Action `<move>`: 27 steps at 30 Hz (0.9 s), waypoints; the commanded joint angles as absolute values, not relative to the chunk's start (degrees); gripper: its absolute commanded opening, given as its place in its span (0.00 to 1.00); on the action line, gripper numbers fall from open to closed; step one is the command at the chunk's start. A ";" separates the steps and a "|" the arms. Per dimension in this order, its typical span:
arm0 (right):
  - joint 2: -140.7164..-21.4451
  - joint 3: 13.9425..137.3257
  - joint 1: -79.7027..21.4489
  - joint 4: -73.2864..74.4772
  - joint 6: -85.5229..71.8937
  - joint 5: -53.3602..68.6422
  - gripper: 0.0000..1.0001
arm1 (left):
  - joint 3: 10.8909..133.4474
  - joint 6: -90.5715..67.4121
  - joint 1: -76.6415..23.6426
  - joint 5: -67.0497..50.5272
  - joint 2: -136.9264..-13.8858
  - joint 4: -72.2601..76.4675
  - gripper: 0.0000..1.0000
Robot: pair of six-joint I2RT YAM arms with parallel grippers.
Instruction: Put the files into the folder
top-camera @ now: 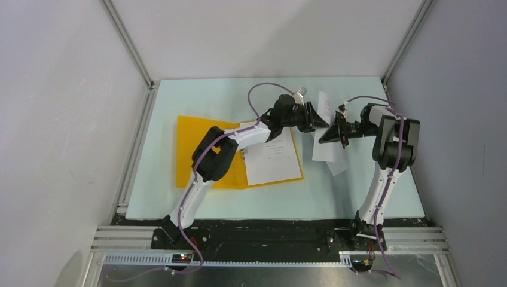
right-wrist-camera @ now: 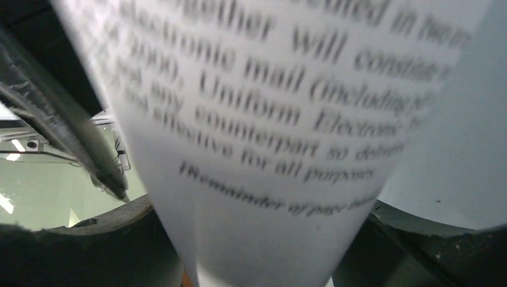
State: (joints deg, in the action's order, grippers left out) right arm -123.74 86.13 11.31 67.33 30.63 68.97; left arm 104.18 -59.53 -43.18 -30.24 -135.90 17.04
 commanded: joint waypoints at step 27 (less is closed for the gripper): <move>-97.06 87.42 9.90 51.12 24.66 82.50 0.99 | 99.81 1.39 -35.68 -41.34 -96.62 -24.25 0.00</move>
